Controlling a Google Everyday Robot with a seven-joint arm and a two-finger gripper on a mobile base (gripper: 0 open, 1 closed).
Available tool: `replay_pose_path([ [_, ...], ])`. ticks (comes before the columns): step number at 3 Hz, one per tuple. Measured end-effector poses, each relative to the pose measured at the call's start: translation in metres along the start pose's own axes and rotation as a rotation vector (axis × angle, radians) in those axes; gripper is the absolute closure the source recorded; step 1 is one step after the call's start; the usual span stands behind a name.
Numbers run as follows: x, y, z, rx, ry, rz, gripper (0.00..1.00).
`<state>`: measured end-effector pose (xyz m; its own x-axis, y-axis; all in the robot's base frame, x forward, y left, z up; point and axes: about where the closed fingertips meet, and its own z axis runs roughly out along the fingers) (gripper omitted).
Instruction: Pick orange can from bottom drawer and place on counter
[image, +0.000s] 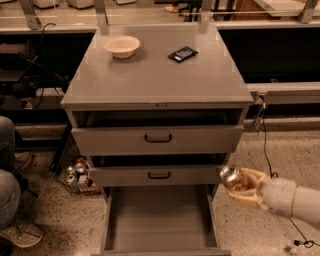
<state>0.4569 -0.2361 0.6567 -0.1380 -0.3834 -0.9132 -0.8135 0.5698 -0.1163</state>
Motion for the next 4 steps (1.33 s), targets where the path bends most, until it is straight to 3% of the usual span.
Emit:
replay_pose_path([
  [2, -0.086, -0.108, -0.065, 0.178, 0.125, -0.29, 1.0],
  [3, -0.126, -0.142, -0.08, 0.208, 0.184, -0.41, 1.0],
  [4, -0.183, -0.16, -0.079, 0.192, 0.207, -0.568, 1.0],
])
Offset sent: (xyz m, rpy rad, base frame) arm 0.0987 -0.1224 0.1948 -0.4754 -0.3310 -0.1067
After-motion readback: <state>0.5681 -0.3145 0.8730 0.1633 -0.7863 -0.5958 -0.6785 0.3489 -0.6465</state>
